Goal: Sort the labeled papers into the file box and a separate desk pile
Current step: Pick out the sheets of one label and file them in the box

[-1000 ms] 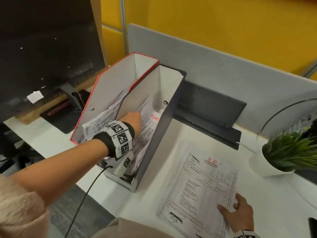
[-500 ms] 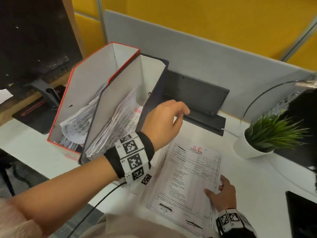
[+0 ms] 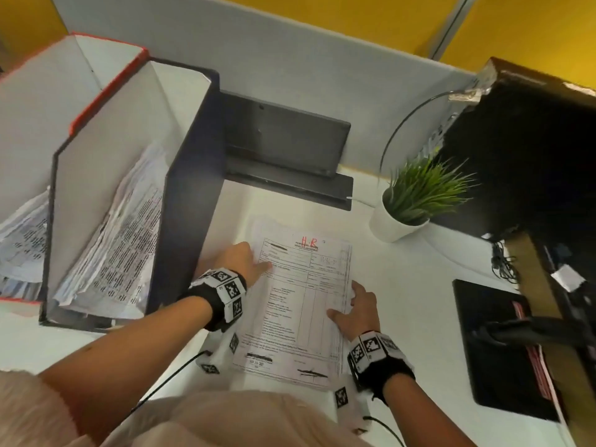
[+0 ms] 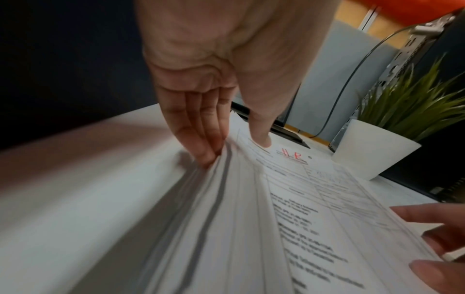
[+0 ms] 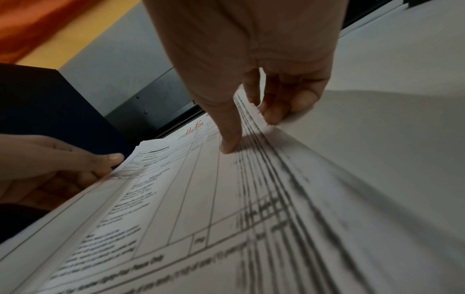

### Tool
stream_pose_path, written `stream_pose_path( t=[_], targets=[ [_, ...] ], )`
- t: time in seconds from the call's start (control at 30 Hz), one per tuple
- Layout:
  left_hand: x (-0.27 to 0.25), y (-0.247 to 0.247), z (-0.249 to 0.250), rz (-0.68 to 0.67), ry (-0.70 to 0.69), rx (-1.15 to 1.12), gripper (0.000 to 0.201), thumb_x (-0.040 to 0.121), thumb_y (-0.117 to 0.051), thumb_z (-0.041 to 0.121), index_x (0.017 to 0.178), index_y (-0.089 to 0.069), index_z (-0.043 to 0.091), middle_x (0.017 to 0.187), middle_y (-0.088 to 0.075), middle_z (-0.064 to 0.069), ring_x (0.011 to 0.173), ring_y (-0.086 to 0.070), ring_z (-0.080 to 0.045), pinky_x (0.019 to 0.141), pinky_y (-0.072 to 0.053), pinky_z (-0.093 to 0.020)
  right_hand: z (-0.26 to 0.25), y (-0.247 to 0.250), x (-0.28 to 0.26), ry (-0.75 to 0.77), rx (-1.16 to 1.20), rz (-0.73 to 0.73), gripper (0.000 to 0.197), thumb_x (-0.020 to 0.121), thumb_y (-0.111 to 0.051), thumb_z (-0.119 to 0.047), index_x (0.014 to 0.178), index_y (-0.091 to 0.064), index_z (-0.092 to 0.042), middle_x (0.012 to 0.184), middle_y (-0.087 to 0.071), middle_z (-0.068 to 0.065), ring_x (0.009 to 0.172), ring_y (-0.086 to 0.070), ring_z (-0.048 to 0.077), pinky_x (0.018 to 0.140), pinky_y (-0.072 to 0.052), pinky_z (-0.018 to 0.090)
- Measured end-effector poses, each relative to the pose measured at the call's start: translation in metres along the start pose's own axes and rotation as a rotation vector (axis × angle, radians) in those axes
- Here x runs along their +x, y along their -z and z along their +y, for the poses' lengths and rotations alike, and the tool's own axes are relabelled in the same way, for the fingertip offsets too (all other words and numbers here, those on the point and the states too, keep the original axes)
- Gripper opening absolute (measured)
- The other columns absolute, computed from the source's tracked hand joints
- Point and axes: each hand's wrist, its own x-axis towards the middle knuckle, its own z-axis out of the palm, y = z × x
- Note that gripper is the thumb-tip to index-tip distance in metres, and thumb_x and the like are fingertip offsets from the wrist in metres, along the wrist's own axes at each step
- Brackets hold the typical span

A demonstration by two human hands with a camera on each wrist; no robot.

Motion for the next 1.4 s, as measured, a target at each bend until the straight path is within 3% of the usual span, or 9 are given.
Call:
stream_pose_path(
  t=[0.37, 0.53, 0.63, 0.7, 0.8, 0.9, 1.07, 1.17, 1.4],
  targets=[
    [-0.010, -0.003, 0.004, 0.181, -0.176, -0.036, 0.038, 0.087, -0.061, 0.019, 0.053, -0.045, 0.013, 0.060, -0.043, 0.001, 0.054, -0.043, -0.015, 0.053, -0.037, -0.025, -0.008, -0.004, -0.001, 0.074, 0.081, 0.012, 0.096, 0.072, -0.071, 0.007, 0.147, -0.018, -0.022, 0.126, -0.034, 0.008, 0.116, -0.046, 0.022, 0.105, -0.042, 0.035],
    [-0.025, -0.005, 0.004, 0.209, -0.221, -0.440, 0.013, 0.091, -0.052, 0.005, 0.086, -0.062, 0.012, 0.079, -0.062, -0.002, 0.068, -0.056, -0.016, 0.054, -0.042, -0.016, -0.009, 0.001, 0.001, -0.030, 0.274, 0.045, 0.107, 0.070, -0.075, 0.003, 0.147, -0.008, -0.029, 0.099, -0.052, 0.005, 0.078, -0.052, 0.011, 0.068, -0.044, 0.017],
    [-0.023, -0.007, -0.001, 0.139, -0.102, -0.562, 0.019, 0.089, -0.051, -0.004, 0.080, -0.060, 0.010, 0.090, -0.063, -0.008, 0.077, -0.057, -0.020, 0.054, -0.042, -0.016, -0.011, 0.008, 0.002, -0.102, 0.437, 0.097, 0.096, 0.071, -0.077, -0.003, 0.143, -0.020, -0.030, 0.101, -0.057, 0.016, 0.081, -0.059, 0.020, 0.072, -0.052, 0.028],
    [-0.019, -0.005, -0.004, 0.070, -0.035, -0.607, 0.028, 0.085, -0.045, -0.013, 0.076, -0.060, 0.009, 0.095, -0.063, -0.012, 0.083, -0.057, -0.022, 0.058, -0.046, -0.017, -0.010, 0.013, 0.006, -0.125, 0.454, 0.084, 0.065, 0.074, -0.077, -0.010, 0.129, -0.044, -0.020, 0.101, -0.061, 0.017, 0.086, -0.062, 0.028, 0.084, -0.054, 0.042],
    [-0.009, 0.004, -0.002, -0.043, 0.042, -0.613, 0.037, 0.084, -0.040, -0.012, 0.063, -0.059, 0.012, 0.094, -0.063, -0.015, 0.085, -0.054, -0.026, 0.075, -0.049, -0.032, -0.005, 0.015, 0.003, -0.065, 0.546, 0.061, 0.015, 0.077, -0.074, -0.007, 0.086, -0.062, -0.006, 0.084, -0.061, 0.018, 0.064, -0.056, 0.022, 0.065, -0.054, 0.031],
    [0.000, 0.012, -0.002, -0.027, 0.171, -0.645, 0.028, 0.084, -0.054, 0.003, 0.059, -0.053, 0.016, 0.083, -0.061, -0.014, 0.085, -0.055, -0.027, 0.089, -0.051, -0.046, 0.002, 0.012, -0.001, 0.017, 0.548, 0.136, 0.026, 0.075, -0.066, 0.012, 0.064, -0.060, -0.010, 0.078, -0.061, 0.012, 0.069, -0.055, 0.022, 0.063, -0.049, 0.032],
    [0.004, 0.014, -0.004, -0.061, 0.253, -0.424, 0.035, 0.079, -0.069, 0.038, 0.079, -0.067, 0.004, 0.078, -0.068, -0.009, 0.074, -0.066, -0.024, 0.069, -0.057, -0.035, 0.003, 0.008, -0.002, 0.038, 0.653, 0.185, 0.035, 0.078, -0.049, 0.024, 0.069, -0.060, -0.008, 0.072, -0.057, 0.005, 0.064, -0.056, 0.008, 0.056, -0.047, 0.010],
    [-0.001, 0.012, 0.003, -0.017, 0.267, -0.220, 0.043, 0.068, -0.077, 0.046, 0.079, -0.068, 0.005, 0.071, -0.067, -0.005, 0.059, -0.060, -0.016, 0.045, -0.042, -0.021, 0.003, 0.007, -0.002, 0.060, 0.646, 0.185, 0.036, 0.078, -0.051, 0.024, 0.068, -0.060, -0.009, 0.074, -0.058, 0.002, 0.067, -0.054, 0.010, 0.054, -0.045, 0.005],
    [-0.007, 0.007, 0.013, 0.006, 0.316, -0.127, 0.050, 0.062, -0.081, 0.048, 0.067, -0.051, 0.008, 0.061, -0.054, -0.004, 0.050, -0.050, -0.015, 0.038, -0.033, -0.020, 0.006, 0.005, -0.001, 0.057, 0.670, 0.153, 0.038, 0.074, -0.056, 0.024, 0.062, -0.059, -0.012, 0.079, -0.062, 0.009, 0.070, -0.057, 0.014, 0.058, -0.048, 0.006]
  ],
)
